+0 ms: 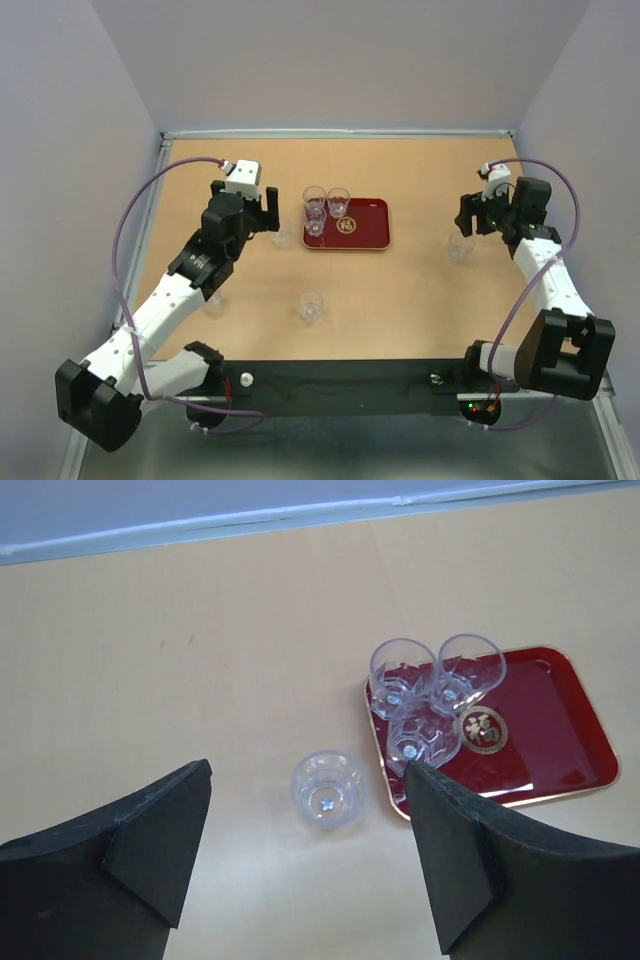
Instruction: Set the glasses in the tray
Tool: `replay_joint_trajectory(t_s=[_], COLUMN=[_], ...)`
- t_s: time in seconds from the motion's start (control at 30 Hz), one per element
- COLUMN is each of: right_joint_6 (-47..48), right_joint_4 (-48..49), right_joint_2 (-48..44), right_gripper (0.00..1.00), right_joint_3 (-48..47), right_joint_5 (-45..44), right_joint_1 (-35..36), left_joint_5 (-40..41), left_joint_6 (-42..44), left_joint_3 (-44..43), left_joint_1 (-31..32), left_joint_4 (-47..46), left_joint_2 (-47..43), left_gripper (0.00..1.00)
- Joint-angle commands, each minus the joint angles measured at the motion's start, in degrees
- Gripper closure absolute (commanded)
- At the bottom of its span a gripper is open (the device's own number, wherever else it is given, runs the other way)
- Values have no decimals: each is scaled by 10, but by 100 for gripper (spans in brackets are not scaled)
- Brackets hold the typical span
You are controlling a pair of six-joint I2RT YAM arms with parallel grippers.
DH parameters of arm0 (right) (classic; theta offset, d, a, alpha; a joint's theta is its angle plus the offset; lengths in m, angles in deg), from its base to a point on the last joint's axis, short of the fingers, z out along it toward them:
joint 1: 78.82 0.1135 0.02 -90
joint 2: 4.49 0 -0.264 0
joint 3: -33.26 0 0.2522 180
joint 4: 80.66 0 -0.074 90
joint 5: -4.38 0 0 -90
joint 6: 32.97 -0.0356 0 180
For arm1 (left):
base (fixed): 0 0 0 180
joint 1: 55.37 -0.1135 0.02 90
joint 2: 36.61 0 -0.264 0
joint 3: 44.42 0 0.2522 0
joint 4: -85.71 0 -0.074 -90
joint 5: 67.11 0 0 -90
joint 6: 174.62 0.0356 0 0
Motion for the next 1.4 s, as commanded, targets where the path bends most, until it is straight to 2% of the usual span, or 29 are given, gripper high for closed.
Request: replay_joint_trajectory(t_s=[0.0, 0.1, 0.2, 0.27, 0.57, 0.8, 1.0, 1.23, 1.37], right_joint_6=[-10, 13, 20, 22, 25, 28, 27, 27, 29], right_joint_4=[13, 2, -3, -8, -36, -55, -62, -62, -62], right_joint_2=[1, -2, 1, 8, 62, 102, 110, 109, 99], right_gripper=[25, 26, 32, 37, 44, 55, 71, 97, 99], right_joint_3=[-3, 7, 18, 20, 13, 7, 2, -3, -11], right_joint_5=[-22, -35, -49, -34, -9, 7, 14, 16, 39], right_joint_1=[-38, -47, -60, -67, -74, -74, -74, -74, -74], left_joint_5=[39, 31, 29, 20, 9, -1, -6, -9, -11], left_joint_6=[25, 25, 24, 25, 21, 20, 19, 18, 17], left_joint_3=[35, 33, 35, 38, 44, 42, 43, 42, 43], left_joint_1=[-2, -2, -2, -2, -2, -2, -2, -2, -2], left_joint_4=[-6, -3, -5, -6, -6, -6, -6, -6, -6], left_joint_2=[-31, -39, -53, -66, -92, -91, -94, -96, -100], left_gripper=[11, 11, 11, 11, 11, 11, 11, 11, 11])
